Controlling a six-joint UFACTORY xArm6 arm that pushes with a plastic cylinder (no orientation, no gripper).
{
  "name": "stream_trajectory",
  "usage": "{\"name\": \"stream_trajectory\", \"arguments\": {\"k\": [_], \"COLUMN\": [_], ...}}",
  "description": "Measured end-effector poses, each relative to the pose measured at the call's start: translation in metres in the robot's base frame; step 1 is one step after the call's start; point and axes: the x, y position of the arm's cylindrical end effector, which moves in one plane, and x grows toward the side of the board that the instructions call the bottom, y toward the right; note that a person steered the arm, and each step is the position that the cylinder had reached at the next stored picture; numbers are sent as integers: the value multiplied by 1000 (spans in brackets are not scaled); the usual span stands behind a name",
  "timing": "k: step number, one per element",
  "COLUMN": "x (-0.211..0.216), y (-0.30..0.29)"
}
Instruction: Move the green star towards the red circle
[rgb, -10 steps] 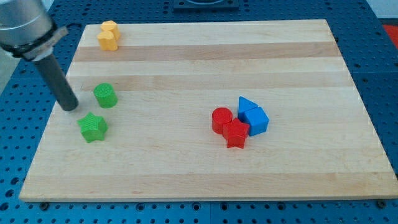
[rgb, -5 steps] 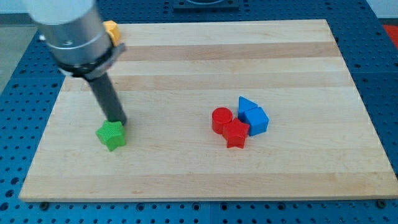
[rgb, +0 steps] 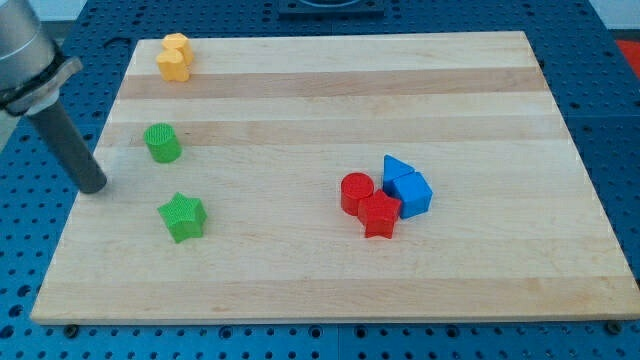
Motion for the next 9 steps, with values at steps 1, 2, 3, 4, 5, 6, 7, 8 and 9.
{"name": "stream_trajectory", "arguments": {"k": [1,2,3,4,5,6,7,8,9], "x": [17,29,50,58,58,53,23,2,2], "y": [11,53,95,144,165,139,127,132,154]}}
